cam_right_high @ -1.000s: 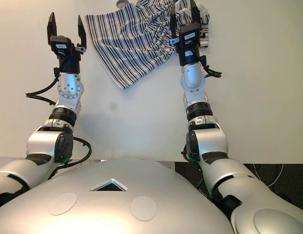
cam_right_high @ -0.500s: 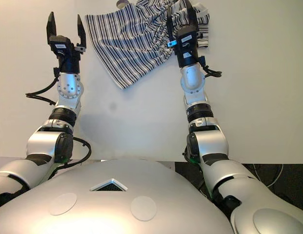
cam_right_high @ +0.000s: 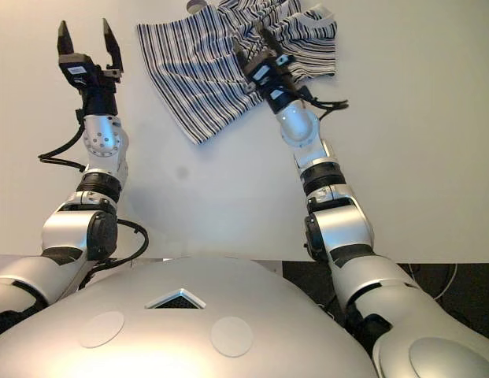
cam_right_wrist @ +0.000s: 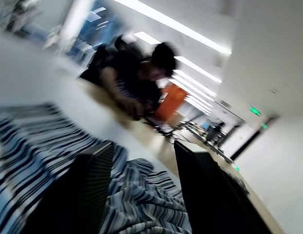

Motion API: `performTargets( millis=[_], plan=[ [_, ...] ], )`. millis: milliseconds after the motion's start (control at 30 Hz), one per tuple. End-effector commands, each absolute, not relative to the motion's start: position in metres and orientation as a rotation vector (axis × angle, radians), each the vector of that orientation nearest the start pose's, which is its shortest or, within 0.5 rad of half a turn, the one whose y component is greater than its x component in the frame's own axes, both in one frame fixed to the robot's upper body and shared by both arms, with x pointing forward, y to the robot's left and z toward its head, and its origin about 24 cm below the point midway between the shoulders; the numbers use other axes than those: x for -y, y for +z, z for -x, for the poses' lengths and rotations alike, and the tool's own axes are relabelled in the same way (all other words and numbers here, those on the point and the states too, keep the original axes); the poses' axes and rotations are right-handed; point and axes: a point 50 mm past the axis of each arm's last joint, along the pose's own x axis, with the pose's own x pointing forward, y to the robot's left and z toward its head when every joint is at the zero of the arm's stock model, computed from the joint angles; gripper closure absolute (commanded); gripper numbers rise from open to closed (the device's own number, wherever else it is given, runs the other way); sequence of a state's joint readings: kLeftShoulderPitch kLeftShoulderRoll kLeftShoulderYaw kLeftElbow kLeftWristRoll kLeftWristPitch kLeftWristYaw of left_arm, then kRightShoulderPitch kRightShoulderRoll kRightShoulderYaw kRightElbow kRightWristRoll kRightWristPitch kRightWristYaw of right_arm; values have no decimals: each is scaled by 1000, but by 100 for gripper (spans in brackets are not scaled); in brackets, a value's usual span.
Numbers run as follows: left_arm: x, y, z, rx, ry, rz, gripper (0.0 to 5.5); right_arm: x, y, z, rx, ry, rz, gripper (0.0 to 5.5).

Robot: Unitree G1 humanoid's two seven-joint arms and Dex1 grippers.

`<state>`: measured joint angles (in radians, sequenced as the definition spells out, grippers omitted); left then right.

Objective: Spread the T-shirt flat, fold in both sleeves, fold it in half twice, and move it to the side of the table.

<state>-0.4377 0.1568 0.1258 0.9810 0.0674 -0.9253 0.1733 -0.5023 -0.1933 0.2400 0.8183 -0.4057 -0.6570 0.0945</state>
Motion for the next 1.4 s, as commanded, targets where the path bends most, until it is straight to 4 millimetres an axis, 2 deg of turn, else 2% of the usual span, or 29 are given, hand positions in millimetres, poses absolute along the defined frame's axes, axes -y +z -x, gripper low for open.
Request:
performTargets(
  millis=[33,133,267,367,500,633,733,833,933,1033,1167,1333,1400],
  plan=[
    [-207,47,-309,415,199,-148,191,90,47,-327,279,672,758,319],
    [-218,54,-310,430,231,-160,191,76,44,-324,252,780,810,319],
    [-228,59,-311,445,258,-173,191,64,26,-315,188,907,913,319],
    [-232,63,-311,456,265,-180,191,72,10,-312,102,971,1035,319],
    [-241,65,-312,445,284,-187,191,85,-6,-304,-1,1060,1113,319],
    [-239,71,-315,455,255,-228,191,105,-20,-286,-107,1177,1163,319],
    [-236,77,-321,456,233,-262,191,130,-25,-265,-200,1273,1185,319],
    [-232,87,-333,448,210,-307,191,166,-20,-239,-308,1351,1188,319],
    [-226,95,-342,438,184,-353,191,191,-7,-228,-377,1349,1173,319],
    [-217,101,-351,426,139,-398,191,215,7,-222,-443,1332,1148,319],
    [-191,105,-361,421,15,-449,191,238,14,-205,-541,1375,1122,319],
    [-132,97,-366,419,-249,-601,191,272,18,-174,-718,1467,1107,319],
    [-113,92,-366,411,-333,-669,191,292,18,-164,-805,1463,1099,319]
  ],
)
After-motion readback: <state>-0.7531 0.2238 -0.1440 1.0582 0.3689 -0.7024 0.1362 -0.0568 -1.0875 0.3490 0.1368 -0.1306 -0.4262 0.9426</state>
